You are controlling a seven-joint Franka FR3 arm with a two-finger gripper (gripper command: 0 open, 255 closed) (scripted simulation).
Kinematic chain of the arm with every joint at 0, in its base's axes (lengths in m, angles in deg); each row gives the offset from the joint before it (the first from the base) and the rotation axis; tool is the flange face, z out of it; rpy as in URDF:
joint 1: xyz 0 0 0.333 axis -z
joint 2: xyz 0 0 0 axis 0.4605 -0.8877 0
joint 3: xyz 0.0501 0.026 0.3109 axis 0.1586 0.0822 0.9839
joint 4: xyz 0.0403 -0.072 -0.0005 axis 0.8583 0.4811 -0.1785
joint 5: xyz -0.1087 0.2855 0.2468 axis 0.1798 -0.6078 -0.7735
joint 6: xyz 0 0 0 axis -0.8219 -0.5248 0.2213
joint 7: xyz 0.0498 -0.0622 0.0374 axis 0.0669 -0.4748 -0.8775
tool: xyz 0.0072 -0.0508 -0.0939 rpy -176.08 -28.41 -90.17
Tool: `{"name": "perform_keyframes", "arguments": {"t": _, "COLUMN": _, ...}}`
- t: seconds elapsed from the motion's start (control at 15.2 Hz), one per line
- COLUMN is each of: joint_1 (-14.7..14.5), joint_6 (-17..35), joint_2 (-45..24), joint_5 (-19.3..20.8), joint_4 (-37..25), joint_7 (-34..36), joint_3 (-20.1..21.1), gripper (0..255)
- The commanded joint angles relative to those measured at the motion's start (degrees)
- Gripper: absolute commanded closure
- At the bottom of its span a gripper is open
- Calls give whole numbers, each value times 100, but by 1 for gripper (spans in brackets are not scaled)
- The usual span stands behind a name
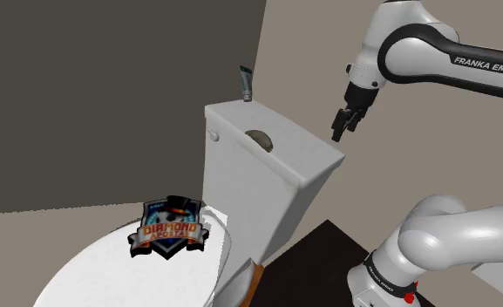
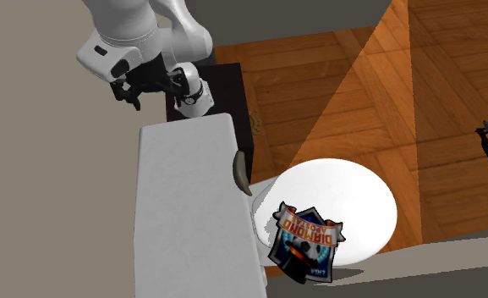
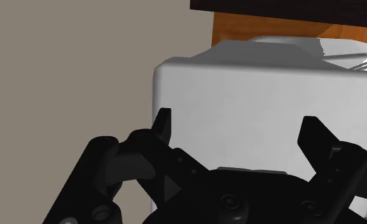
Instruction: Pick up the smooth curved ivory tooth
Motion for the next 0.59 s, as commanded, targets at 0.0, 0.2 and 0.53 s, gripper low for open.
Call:
{"name": "perform_keyframes", "arguments": {"t": 0.0, "joint_1": 0, "joint_6": 0, "joint_2": 0, "joint_5": 0, "joint_4": 0, "joint_7": 0, "joint_3": 0, "gripper": 0}}
{"name": "perform_keyframes", "arguments": {"t": 0.2, "joint_1": -64, "joint_6": 222, "joint_2": -514, "joint_5": -158, "joint_4": -273, "joint_7": 381, "joint_3": 299, "gripper": 0}}
{"name": "perform_keyframes", "arguments": {"t": 0.53, "joint_1": -122, "joint_6": 522, "joint_2": -1440, "joint_5": -300, "joint_4": -873, "joint_7": 1004, "joint_3": 771, "gripper": 0}}
